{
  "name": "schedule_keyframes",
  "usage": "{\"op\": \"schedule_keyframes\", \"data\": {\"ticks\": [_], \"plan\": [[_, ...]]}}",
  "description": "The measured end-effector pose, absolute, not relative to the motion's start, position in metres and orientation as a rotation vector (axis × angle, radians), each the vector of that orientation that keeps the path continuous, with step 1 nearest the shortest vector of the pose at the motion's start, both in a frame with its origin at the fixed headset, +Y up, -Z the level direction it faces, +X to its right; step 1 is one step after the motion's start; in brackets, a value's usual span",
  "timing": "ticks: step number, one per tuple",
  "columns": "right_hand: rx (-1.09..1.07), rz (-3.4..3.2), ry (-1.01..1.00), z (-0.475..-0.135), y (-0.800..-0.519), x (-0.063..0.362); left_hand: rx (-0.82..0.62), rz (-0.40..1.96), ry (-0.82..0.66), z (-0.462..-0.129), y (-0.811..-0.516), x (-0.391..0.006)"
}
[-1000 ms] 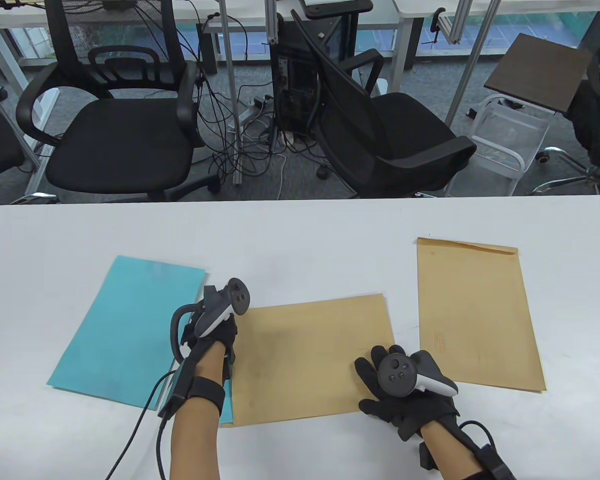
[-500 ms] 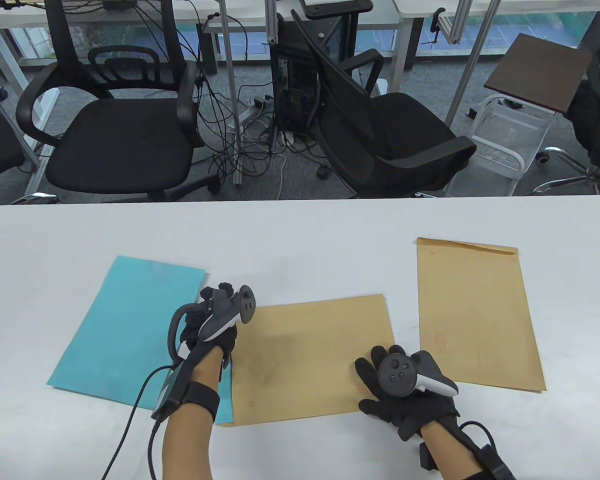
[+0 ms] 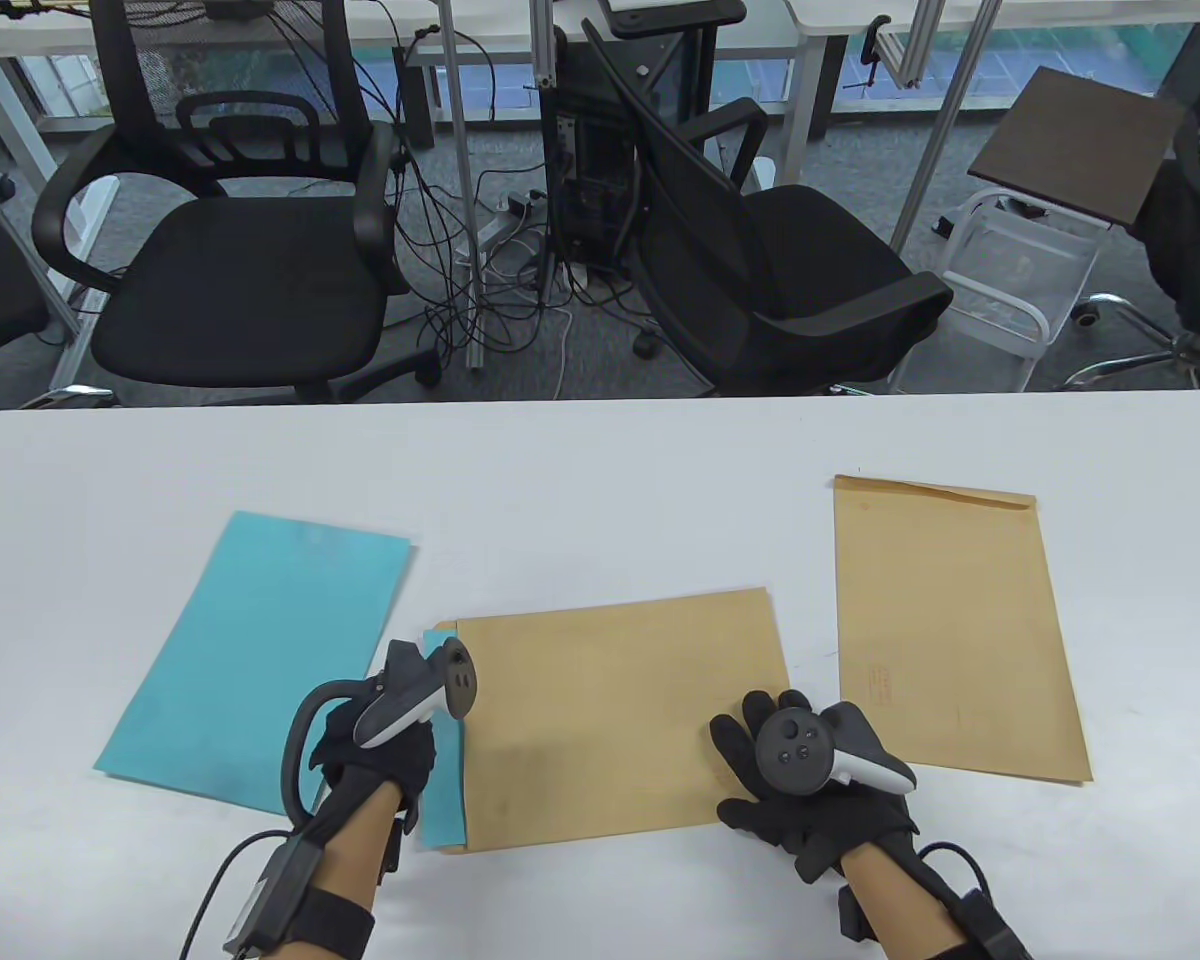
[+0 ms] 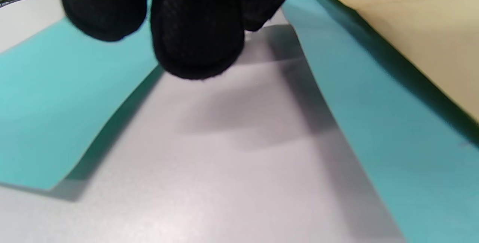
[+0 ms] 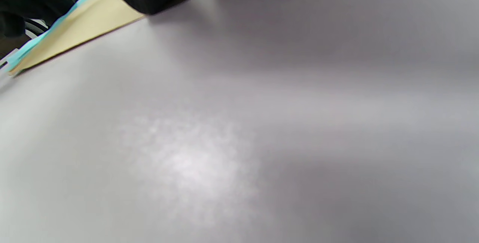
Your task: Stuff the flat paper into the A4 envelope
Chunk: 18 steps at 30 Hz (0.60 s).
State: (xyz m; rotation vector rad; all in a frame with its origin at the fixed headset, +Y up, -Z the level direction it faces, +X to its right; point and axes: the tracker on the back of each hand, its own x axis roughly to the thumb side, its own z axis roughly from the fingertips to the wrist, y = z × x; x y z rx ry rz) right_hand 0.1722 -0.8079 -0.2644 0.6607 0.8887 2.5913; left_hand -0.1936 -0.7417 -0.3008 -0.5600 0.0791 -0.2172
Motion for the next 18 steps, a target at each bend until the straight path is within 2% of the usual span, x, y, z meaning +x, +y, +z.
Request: {"op": "schedule_keyframes", "data": {"ticks": [3,6,18], "plan": [[0.662,2.589,0.884,-0.264,-0.808,0.172,-0.617,-0.210,0.101,-0.302,-0.746,-0.192],[0.670,2.584,0.864,-0.264,-0.806,0.173,-0.594,-0.136,0.112,-0.303,-0.745,-0.192],[0.666,2.521,0.844,-0.266,-0.805,0.175,-0.675,0.005,0.051,-0.312,-0.745,-0.181]]}}
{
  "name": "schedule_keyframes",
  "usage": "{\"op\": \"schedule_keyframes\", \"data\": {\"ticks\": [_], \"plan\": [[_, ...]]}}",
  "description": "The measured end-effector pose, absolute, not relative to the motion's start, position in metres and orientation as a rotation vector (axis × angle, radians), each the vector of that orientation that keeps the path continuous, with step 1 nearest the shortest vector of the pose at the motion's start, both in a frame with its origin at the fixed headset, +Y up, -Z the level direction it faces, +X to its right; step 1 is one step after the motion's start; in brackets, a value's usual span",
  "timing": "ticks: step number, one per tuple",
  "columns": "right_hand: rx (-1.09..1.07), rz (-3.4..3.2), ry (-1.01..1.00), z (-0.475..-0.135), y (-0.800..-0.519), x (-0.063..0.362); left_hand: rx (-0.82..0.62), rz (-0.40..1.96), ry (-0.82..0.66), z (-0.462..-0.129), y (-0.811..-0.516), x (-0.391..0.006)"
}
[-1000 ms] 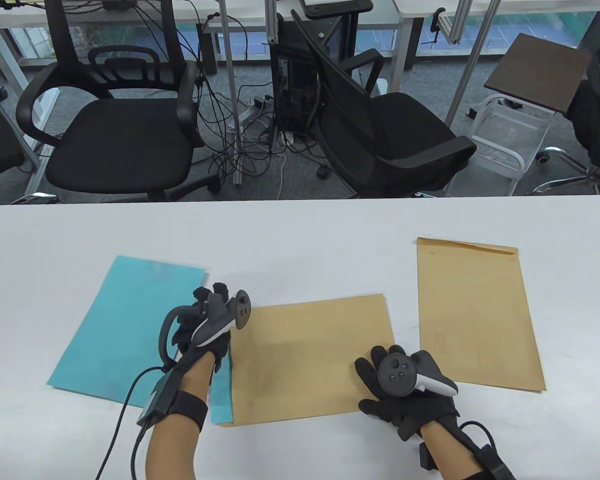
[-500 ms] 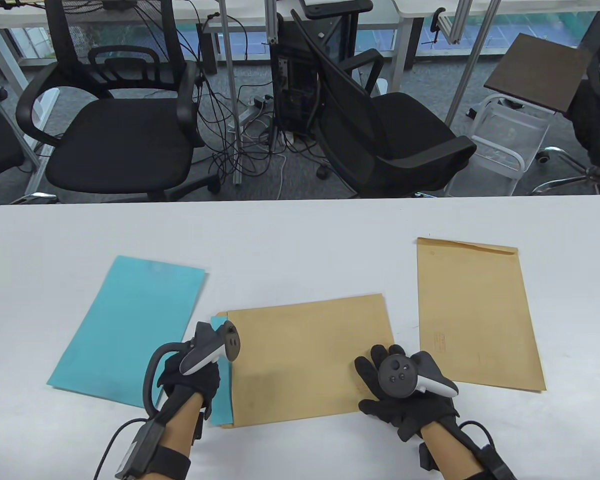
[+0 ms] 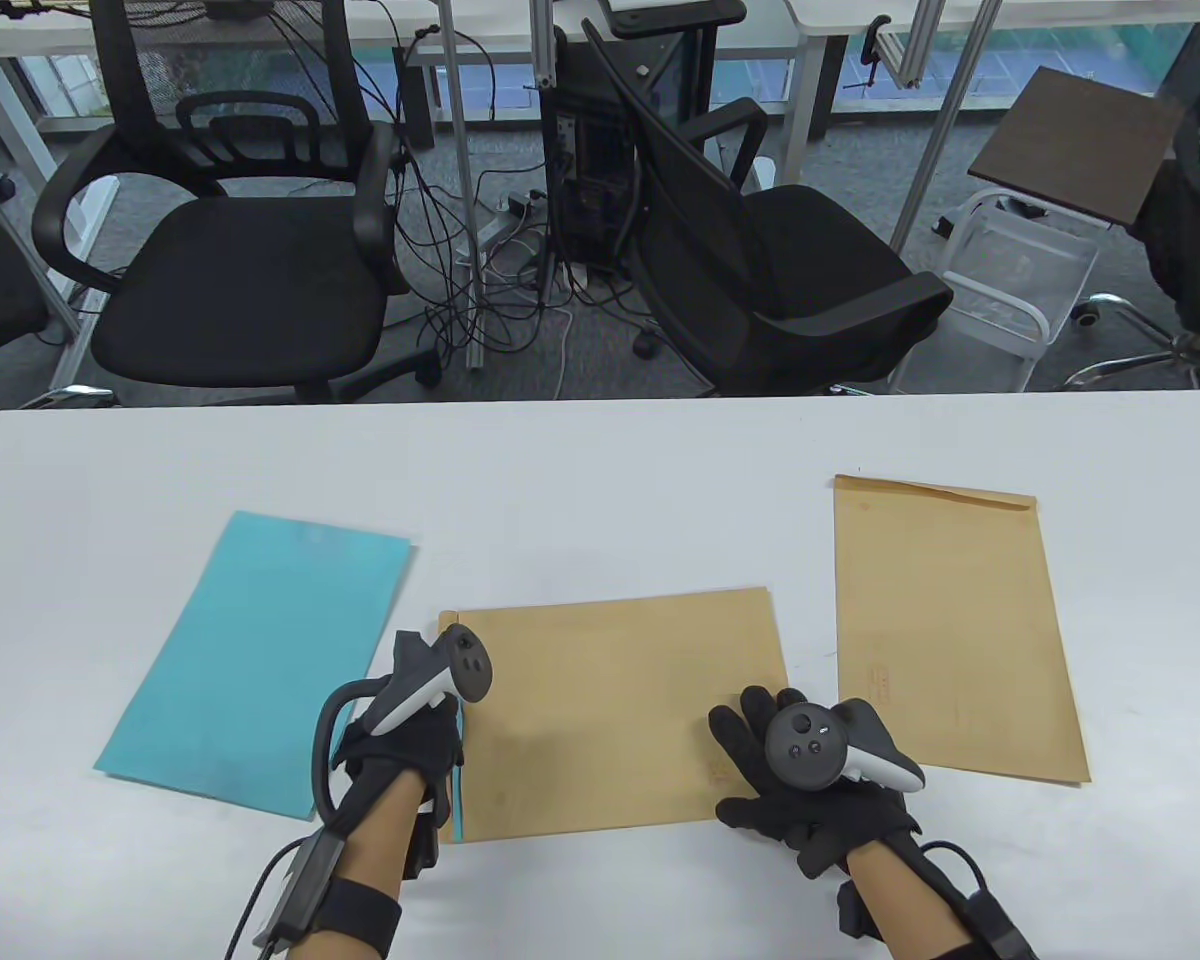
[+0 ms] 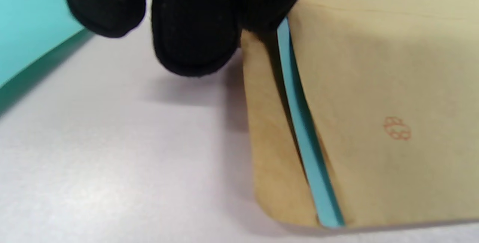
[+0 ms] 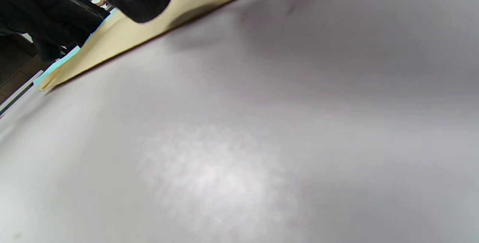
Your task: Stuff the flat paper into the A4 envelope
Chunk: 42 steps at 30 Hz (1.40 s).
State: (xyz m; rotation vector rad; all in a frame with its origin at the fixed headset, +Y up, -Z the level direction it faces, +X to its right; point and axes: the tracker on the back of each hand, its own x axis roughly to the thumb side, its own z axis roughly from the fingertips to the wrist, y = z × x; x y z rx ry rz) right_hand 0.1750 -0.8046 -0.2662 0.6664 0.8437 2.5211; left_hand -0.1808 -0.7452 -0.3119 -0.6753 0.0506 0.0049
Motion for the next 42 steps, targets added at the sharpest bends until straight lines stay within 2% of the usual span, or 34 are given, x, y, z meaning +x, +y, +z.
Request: {"op": "schedule_keyframes", "data": {"ticks": [10,15,21,28,36,40,42], "plan": [[0.676,2.528,0.868,-0.266,-0.806,0.174,-0.789,0.229,0.063,-0.319,-0.746,-0.189],[0.682,2.560,0.893,-0.265,-0.809,0.174,-0.578,0.039,0.144,-0.310,-0.736,-0.191],[0.675,2.576,0.899,-0.264,-0.810,0.174,-0.640,0.079,0.231,-0.300,-0.751,-0.190],[0.676,2.579,0.896,-0.263,-0.810,0.174,-0.575,0.170,0.315,-0.291,-0.753,-0.180],[0.678,2.575,0.899,-0.263,-0.810,0.174,-0.444,0.280,0.405,-0.280,-0.760,-0.188],[0.678,2.573,0.900,-0.263,-0.810,0.174,-0.436,0.287,0.377,-0.279,-0.760,-0.188],[0.679,2.568,0.897,-0.263,-0.810,0.174,-0.385,0.288,0.346,-0.279,-0.756,-0.186]]}}
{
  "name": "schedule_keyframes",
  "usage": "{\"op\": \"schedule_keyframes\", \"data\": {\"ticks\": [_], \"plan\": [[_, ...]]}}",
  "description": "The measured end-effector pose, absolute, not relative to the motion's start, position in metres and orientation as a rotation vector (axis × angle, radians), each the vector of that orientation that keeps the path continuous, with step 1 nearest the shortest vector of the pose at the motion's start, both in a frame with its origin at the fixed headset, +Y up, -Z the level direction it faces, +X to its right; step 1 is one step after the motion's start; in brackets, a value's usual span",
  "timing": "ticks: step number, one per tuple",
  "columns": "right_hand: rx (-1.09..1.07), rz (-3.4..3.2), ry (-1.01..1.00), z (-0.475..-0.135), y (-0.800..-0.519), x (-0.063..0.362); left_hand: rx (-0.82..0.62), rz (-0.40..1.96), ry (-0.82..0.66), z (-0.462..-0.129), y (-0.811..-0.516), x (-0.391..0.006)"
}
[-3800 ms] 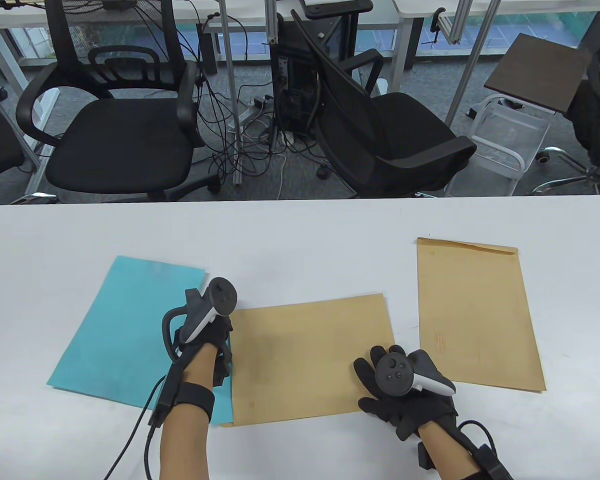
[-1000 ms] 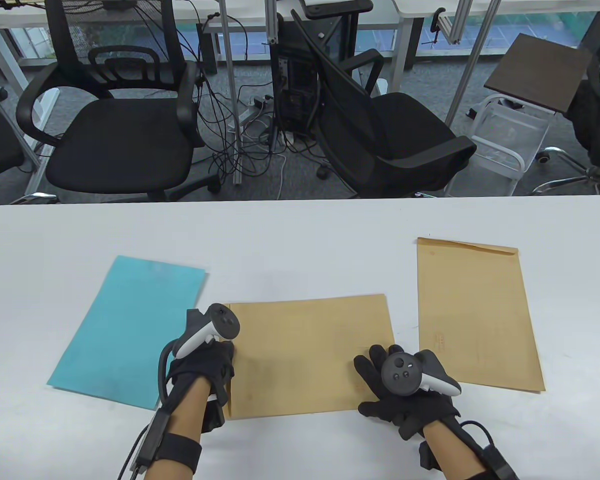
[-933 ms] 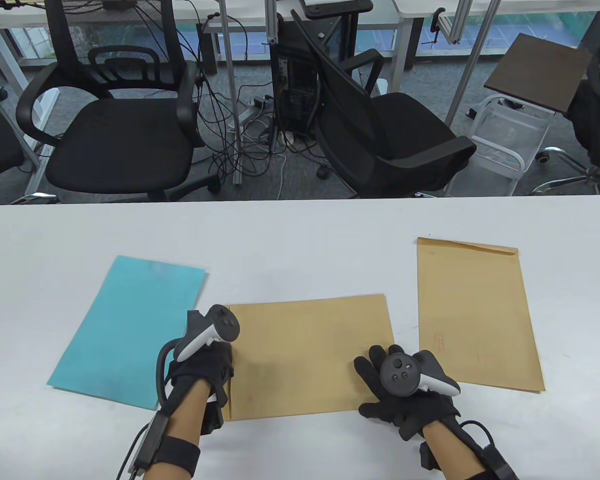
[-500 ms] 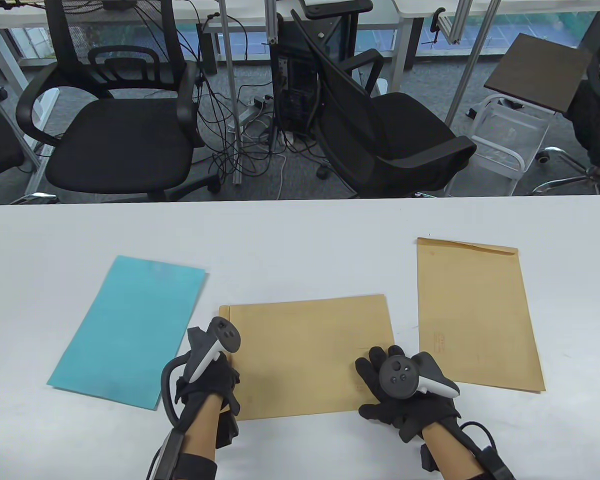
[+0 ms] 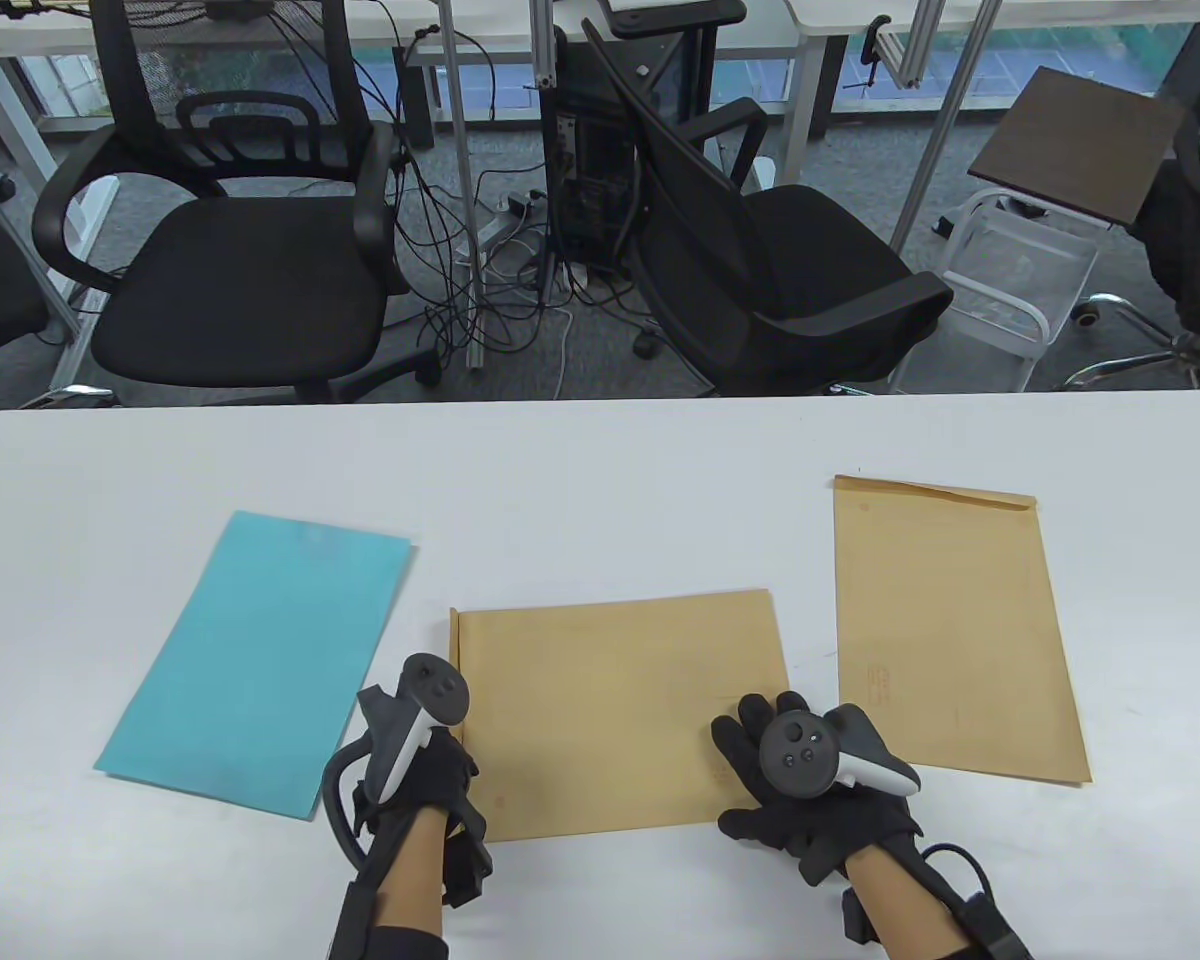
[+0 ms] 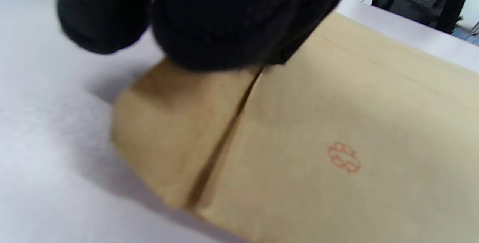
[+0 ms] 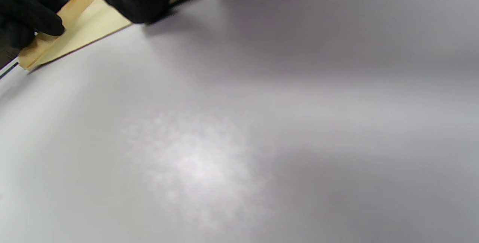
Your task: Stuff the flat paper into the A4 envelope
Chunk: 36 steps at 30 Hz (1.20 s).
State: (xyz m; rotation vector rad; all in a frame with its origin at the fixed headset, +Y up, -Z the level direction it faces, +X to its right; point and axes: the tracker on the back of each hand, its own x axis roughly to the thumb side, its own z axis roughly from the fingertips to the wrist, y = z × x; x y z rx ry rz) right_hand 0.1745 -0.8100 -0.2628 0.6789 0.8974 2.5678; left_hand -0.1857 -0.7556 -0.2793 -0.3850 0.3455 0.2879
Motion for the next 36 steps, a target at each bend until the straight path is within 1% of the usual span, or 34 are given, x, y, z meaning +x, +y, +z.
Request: {"op": "schedule_keyframes", "data": {"ticks": [2,4,7,10,12,13,14,15,17,18,19,20,22,23,24,25,27,29,31,34,36], "plan": [[0.680,2.556,0.873,-0.263,-0.808,0.176,-0.357,0.265,0.299,-0.281,-0.745,-0.184],[0.687,2.557,0.793,-0.262,-0.803,0.178,-0.306,0.270,0.259,-0.281,-0.732,-0.183],[0.704,2.534,0.507,-0.263,-0.785,0.181,-0.189,0.289,0.195,-0.282,-0.699,-0.187],[0.684,2.441,0.274,-0.264,-0.766,0.184,-0.121,0.304,0.131,-0.280,-0.669,-0.190],[0.616,2.348,0.028,-0.266,-0.745,0.188,-0.088,0.322,0.046,-0.278,-0.643,-0.193],[0.584,2.316,-0.079,-0.268,-0.737,0.189,-0.068,0.328,0.034,-0.277,-0.634,-0.194],[0.537,2.258,-0.228,-0.271,-0.724,0.190,-0.038,0.343,-0.011,-0.275,-0.621,-0.194],[0.520,2.221,-0.277,-0.274,-0.714,0.189,-0.031,0.353,-0.045,-0.275,-0.613,-0.194],[0.528,2.136,-0.284,-0.283,-0.690,0.184,0.012,0.360,-0.091,-0.271,-0.593,-0.193],[0.558,2.107,-0.233,-0.290,-0.675,0.176,0.055,0.348,-0.123,-0.271,-0.581,-0.192],[0.584,2.096,-0.189,-0.294,-0.666,0.171,0.076,0.337,-0.136,-0.270,-0.574,-0.191],[0.614,2.083,-0.149,-0.299,-0.654,0.164,0.088,0.325,-0.193,-0.270,-0.564,-0.190],[0.642,2.076,-0.211,-0.309,-0.626,0.148,0.086,0.320,-0.210,-0.269,-0.548,-0.187],[0.654,2.083,-0.234,-0.314,-0.613,0.140,0.091,0.317,-0.243,-0.269,-0.539,-0.185],[0.659,2.084,-0.238,-0.316,-0.608,0.137,0.094,0.320,-0.253,-0.269,-0.534,-0.184],[0.663,2.082,-0.243,-0.321,-0.595,0.129,0.098,0.326,-0.283,-0.267,-0.527,-0.182],[0.667,2.042,-0.198,-0.331,-0.577,0.117,0.104,0.326,-0.312,-0.264,-0.519,-0.178],[0.669,1.984,-0.161,-0.336,-0.568,0.112,0.127,0.304,-0.336,-0.261,-0.515,-0.174],[0.625,1.890,-0.172,-0.339,-0.563,0.109,0.147,0.306,-0.351,-0.259,-0.513,-0.173],[0.605,1.828,-0.187,-0.338,-0.565,0.114,0.198,0.335,-0.331,-0.257,-0.512,-0.177],[0.575,1.827,-0.213,-0.336,-0.567,0.123,0.256,0.368,-0.313,-0.257,-0.513,-0.187]]}}
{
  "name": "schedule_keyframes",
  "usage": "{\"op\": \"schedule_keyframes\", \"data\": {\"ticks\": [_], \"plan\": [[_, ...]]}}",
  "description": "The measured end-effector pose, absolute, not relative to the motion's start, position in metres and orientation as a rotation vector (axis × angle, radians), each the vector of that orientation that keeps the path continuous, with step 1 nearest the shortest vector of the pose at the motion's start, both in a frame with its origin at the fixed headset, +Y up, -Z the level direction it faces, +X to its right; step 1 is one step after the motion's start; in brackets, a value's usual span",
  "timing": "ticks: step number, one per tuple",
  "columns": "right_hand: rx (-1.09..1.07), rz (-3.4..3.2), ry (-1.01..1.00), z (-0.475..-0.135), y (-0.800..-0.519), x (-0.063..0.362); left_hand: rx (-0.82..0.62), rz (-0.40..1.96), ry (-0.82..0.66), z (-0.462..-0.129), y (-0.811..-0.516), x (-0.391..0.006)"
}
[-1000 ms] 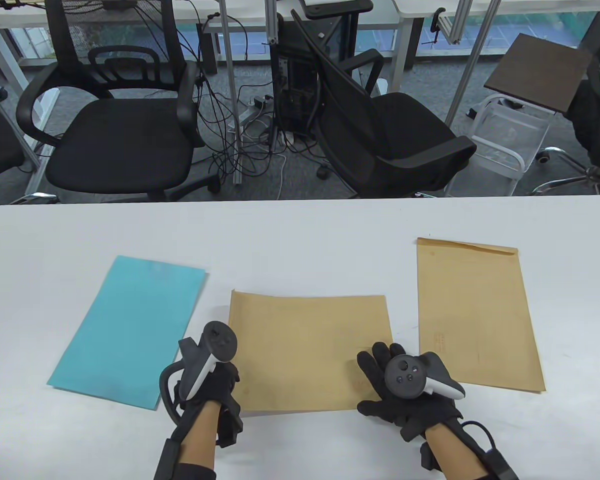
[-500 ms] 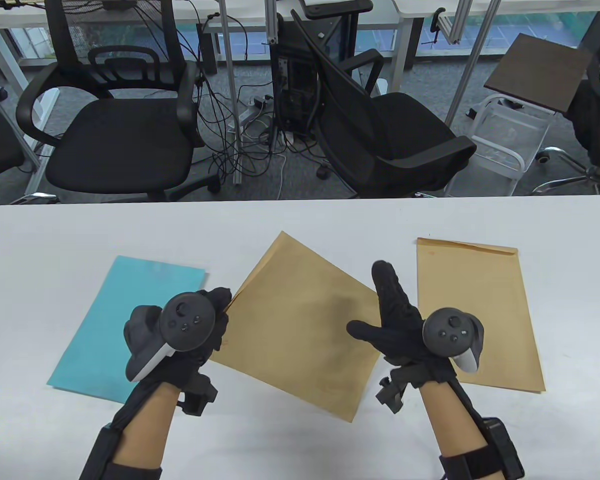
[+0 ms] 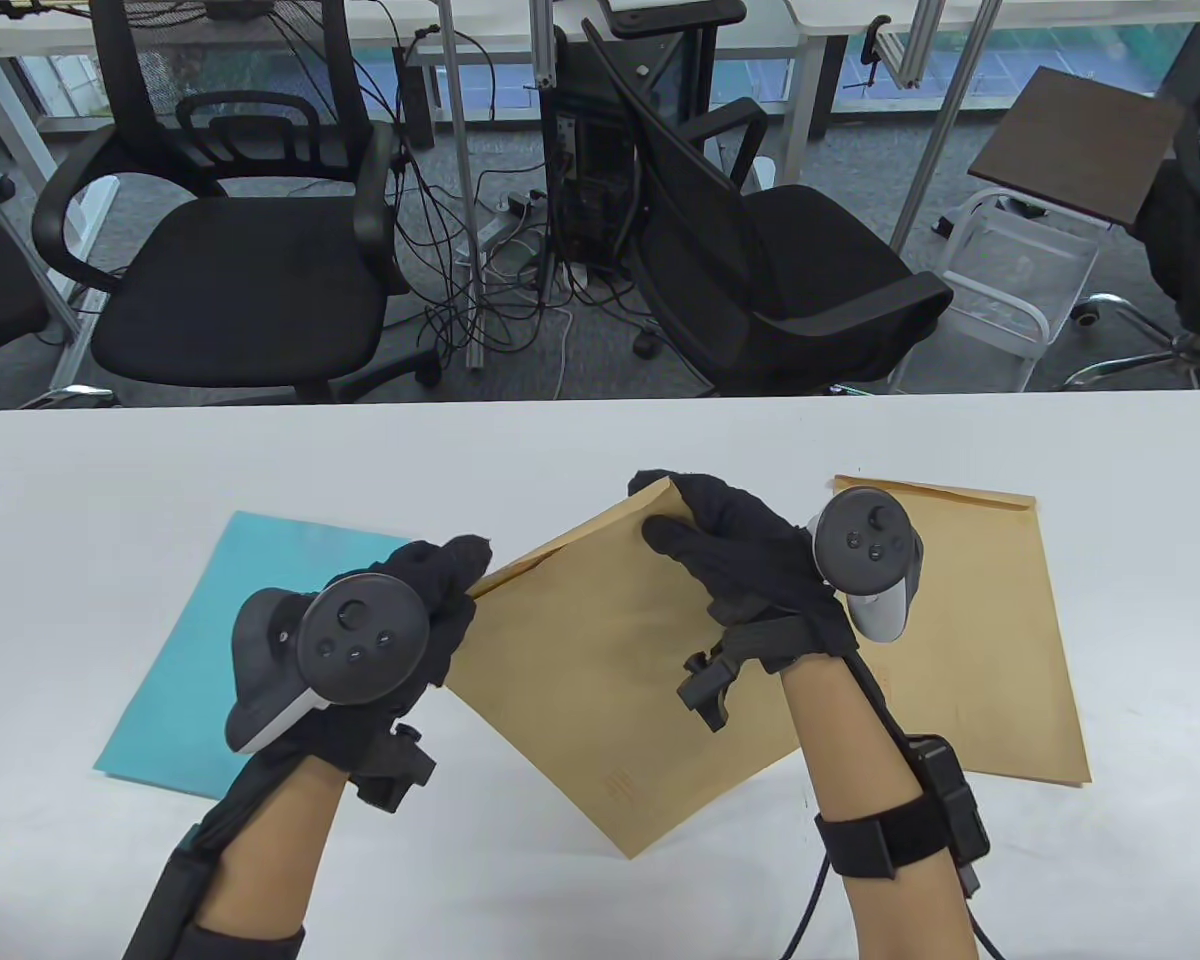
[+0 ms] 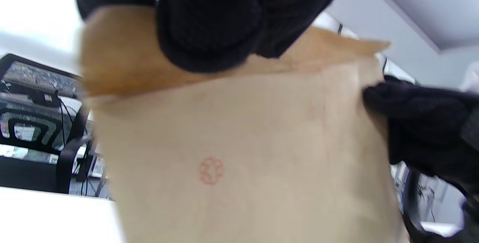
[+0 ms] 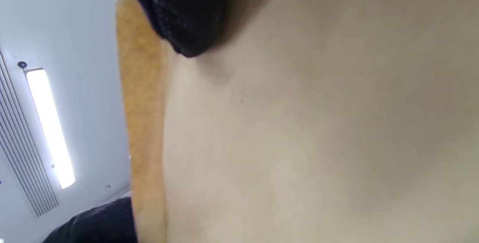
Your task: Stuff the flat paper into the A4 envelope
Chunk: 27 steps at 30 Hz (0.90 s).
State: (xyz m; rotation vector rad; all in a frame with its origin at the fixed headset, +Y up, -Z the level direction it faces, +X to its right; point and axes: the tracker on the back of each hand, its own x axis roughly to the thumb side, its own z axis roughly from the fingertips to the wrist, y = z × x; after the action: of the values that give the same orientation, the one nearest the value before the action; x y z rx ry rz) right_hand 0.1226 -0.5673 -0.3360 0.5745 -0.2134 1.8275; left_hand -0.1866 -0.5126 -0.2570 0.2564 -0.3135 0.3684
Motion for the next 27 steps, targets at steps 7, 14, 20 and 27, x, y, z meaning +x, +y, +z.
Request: {"op": "schedule_keyframes", "data": {"ticks": [7,14,20,27], "plan": [[0.471,1.681,-0.295,-0.322,-0.571,0.166,0.326,0.460,-0.243,-0.263,-0.537,-0.220],[0.508,1.523,-0.226,-0.314,-0.588,0.170,0.282,0.795,-0.356,-0.283,-0.569,-0.199],[0.548,1.505,-0.127,-0.310,-0.601,0.172,0.208,0.997,-0.463,-0.288,-0.574,-0.199],[0.573,1.695,-0.153,-0.305,-0.575,0.201,0.342,0.889,-0.432,-0.275,-0.563,-0.211]]}}
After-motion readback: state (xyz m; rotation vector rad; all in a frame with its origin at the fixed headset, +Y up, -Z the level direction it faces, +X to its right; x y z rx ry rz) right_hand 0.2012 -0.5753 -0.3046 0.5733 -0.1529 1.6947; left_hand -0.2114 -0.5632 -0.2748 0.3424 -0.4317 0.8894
